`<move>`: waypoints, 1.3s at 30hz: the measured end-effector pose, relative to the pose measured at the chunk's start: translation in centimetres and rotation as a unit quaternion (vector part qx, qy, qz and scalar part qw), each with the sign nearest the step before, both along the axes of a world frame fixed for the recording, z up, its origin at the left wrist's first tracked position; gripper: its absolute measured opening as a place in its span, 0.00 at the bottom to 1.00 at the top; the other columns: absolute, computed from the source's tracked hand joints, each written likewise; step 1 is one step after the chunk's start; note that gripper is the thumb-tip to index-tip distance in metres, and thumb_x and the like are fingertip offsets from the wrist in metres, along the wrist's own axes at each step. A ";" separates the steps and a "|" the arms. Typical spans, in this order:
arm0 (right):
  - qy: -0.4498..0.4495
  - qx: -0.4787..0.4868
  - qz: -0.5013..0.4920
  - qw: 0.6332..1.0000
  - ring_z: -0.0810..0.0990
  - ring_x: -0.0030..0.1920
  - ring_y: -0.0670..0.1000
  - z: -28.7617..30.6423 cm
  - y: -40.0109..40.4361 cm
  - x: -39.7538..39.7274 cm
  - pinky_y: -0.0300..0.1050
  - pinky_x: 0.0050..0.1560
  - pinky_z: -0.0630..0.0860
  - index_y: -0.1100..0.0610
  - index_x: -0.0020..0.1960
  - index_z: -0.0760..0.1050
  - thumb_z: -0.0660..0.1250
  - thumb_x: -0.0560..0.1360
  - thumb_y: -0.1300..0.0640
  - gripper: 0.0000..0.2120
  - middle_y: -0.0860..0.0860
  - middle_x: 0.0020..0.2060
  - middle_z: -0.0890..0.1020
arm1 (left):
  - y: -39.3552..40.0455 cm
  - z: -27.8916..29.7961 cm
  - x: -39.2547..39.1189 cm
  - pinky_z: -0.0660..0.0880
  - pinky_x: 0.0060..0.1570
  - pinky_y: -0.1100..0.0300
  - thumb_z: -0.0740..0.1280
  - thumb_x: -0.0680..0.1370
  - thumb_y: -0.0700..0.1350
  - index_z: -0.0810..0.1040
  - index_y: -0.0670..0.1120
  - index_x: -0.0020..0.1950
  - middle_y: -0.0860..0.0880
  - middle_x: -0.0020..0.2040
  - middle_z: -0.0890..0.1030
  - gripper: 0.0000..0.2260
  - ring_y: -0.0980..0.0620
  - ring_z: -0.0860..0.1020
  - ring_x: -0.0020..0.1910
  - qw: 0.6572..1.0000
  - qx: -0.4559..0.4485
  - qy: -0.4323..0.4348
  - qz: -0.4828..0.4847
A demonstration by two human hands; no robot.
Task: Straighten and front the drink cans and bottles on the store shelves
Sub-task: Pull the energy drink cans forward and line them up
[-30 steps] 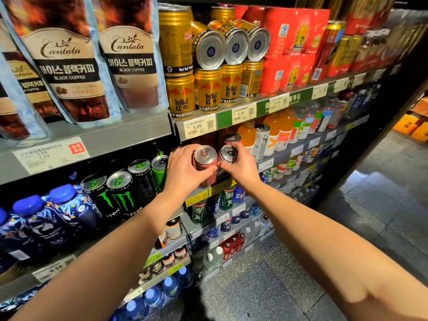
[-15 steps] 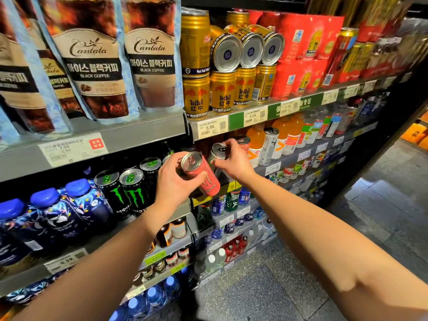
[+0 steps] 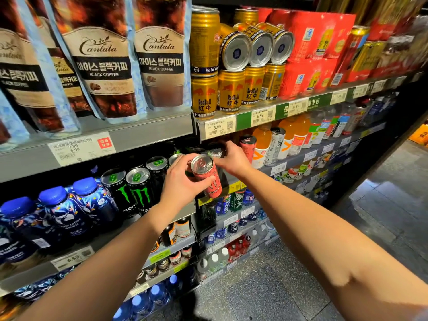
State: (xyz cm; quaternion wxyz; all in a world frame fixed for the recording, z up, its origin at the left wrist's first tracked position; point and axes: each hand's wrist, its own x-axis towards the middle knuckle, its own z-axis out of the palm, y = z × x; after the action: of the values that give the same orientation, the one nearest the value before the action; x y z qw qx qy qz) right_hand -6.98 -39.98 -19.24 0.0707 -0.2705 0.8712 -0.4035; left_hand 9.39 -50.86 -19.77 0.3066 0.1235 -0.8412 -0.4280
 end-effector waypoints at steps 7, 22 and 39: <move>-0.050 -0.043 0.012 0.998 0.80 0.55 0.51 -0.7 2.0 -0.6 0.51 0.57 0.78 0.57 0.68 0.68 0.74 0.71 0.57 0.29 0.52 0.57 0.80 | 1.3 -0.2 -1.8 0.80 0.51 0.51 0.81 0.64 0.55 0.78 0.54 0.58 0.57 0.53 0.80 0.25 0.56 0.79 0.51 1.000 -0.003 -0.011 -0.007; -0.057 -0.122 -0.058 0.989 0.77 0.36 0.47 -1.5 9.5 -3.0 0.43 0.42 0.73 0.56 0.48 0.78 0.64 0.75 0.64 0.06 0.48 0.36 0.80 | 5.6 0.8 -7.7 0.73 0.53 0.58 0.81 0.64 0.54 0.80 0.53 0.57 0.56 0.51 0.81 0.24 0.53 0.78 0.54 0.998 -0.017 -0.042 0.047; -0.064 -0.124 -0.001 0.990 0.80 0.37 0.47 -1.0 9.2 -4.5 0.38 0.40 0.76 0.57 0.50 0.78 0.65 0.76 0.62 0.05 0.47 0.40 0.81 | 6.0 2.1 -12.9 0.69 0.52 0.52 0.76 0.66 0.66 0.83 0.49 0.51 0.47 0.48 0.85 0.24 0.43 0.80 0.54 0.965 -0.112 -0.201 0.123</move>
State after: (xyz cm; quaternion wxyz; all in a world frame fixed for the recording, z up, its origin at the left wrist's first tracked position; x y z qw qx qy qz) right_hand -11.45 -30.80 -20.25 0.0924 -0.2502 0.8082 -0.5251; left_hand -3.55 -44.91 -17.63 0.1932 0.2743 -0.9063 -0.2568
